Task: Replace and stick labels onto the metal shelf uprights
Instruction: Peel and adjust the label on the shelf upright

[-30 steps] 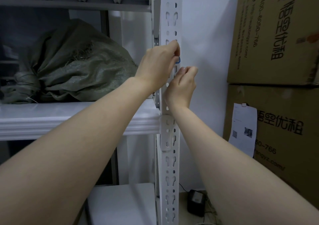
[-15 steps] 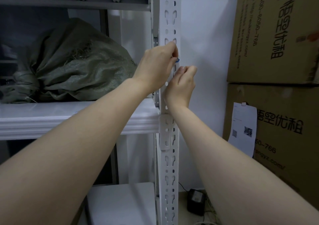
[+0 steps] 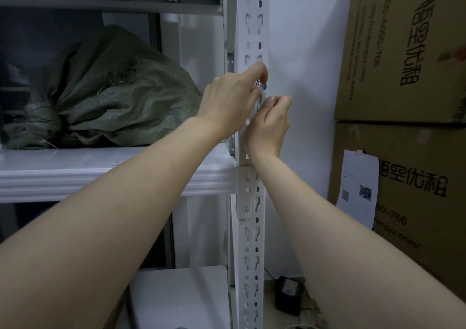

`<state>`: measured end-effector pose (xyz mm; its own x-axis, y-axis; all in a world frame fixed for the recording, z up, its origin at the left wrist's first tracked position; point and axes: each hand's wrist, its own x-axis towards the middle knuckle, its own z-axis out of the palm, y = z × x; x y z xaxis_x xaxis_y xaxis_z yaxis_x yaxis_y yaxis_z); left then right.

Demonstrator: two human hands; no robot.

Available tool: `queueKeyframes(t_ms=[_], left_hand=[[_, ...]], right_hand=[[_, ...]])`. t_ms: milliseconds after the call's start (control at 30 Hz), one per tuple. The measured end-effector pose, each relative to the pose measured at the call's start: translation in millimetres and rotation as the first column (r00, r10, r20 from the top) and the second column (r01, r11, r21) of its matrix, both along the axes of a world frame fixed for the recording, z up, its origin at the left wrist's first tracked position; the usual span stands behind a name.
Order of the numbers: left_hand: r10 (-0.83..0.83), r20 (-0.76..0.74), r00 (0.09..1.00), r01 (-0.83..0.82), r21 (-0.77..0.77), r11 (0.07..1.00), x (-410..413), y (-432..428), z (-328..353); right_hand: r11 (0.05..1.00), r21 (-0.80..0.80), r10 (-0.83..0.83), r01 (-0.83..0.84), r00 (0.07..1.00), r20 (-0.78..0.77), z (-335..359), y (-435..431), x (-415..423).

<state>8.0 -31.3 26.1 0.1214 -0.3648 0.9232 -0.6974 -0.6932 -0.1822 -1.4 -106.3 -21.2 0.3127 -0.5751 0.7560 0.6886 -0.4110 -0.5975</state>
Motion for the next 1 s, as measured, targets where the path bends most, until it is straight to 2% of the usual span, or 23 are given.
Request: queueKeyframes(t_ms=[300,1000], left_hand=[[0.029,-0.019,0.999,-0.031,-0.075,0.997,-2,-6,4],[0.042,0.046,0.998,-0.039,-0.074,0.997,7,-4,-9]], right_hand=[[1.0,-0.005,-0.005,0.005,1.0,-0.006,0,0,-2],[1.0,0.005,0.0,0.001,1.0,-0.021,-2,0,2]])
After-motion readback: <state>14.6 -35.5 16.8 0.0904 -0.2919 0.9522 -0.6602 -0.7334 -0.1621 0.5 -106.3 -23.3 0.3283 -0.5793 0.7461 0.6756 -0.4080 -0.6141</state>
